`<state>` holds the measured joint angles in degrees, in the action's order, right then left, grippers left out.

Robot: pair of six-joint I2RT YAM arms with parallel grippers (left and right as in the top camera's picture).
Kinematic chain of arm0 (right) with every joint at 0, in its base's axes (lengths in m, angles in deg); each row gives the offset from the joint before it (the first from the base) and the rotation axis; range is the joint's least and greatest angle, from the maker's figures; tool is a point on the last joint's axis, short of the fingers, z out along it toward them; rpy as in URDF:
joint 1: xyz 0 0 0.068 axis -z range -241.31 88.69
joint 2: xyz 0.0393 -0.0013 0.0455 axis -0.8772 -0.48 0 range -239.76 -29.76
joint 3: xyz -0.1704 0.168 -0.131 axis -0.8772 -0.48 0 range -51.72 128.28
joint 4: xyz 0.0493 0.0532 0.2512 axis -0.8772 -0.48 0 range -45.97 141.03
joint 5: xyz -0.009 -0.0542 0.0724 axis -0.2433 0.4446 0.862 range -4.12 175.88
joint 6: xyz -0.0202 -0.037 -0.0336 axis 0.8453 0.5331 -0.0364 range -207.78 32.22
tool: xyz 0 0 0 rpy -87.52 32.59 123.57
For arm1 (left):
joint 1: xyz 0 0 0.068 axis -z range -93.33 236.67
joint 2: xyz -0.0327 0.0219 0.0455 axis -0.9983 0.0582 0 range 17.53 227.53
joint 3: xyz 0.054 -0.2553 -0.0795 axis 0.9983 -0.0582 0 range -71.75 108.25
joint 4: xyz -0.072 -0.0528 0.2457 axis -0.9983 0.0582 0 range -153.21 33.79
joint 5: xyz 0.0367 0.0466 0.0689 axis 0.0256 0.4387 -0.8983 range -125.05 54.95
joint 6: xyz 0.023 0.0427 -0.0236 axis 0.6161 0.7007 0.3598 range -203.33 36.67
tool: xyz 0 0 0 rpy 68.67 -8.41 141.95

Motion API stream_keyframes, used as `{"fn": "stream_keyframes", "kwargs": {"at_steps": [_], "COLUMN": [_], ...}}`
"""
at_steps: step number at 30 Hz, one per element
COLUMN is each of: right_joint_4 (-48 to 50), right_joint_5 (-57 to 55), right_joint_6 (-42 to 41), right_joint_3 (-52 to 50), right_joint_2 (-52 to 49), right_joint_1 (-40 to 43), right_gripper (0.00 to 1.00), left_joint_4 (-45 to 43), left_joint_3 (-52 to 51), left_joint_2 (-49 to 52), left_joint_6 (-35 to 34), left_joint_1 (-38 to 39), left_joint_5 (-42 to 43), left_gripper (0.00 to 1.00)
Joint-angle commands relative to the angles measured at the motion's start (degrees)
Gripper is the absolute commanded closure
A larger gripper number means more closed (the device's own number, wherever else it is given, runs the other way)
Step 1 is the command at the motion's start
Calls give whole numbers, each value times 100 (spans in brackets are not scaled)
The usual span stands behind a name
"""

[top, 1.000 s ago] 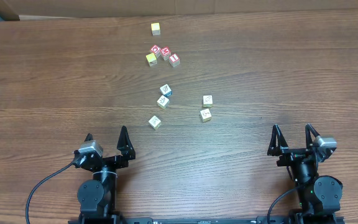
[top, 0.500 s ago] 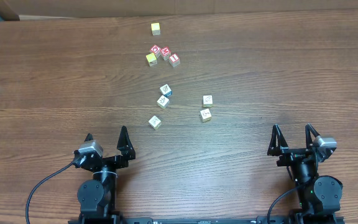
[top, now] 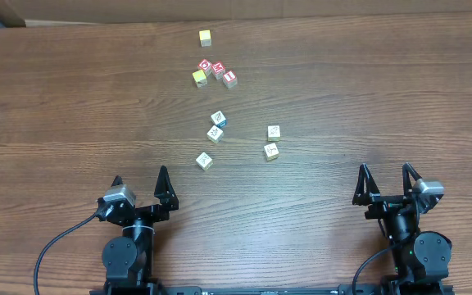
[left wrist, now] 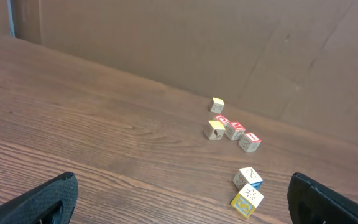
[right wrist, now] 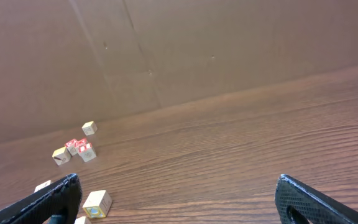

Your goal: Flip 5 blocks

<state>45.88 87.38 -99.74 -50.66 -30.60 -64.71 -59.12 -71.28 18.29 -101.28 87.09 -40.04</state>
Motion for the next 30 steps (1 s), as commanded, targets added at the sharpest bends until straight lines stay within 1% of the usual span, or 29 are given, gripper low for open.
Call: {"fn": "stream_keyframes", "kwargs": {"at_steps": [1,8,14,30], "right_joint_4": [37,37,37,37], "right_joint_5": [9,9,7,9], "right_joint_6": [2,2,0,0], "right_joint_3": [-59,-59,-59,-59], "right_joint_2": [46,46,46,46], "right_joint_1": [26,26,26,26], "right_gripper": [0,0,0,0], "left_joint_4": [-22,-17,9,22], "left_joint_3": [-20,-20,-20,-20], "left_joint_2": [-39,-39,-39,-39], "left_joint_6": [105,103,103,127], "left_joint_1": [46,46,46,46], "left_joint_5": [-74,-42,372,334], "left_gripper": [0,0,0,0]}}
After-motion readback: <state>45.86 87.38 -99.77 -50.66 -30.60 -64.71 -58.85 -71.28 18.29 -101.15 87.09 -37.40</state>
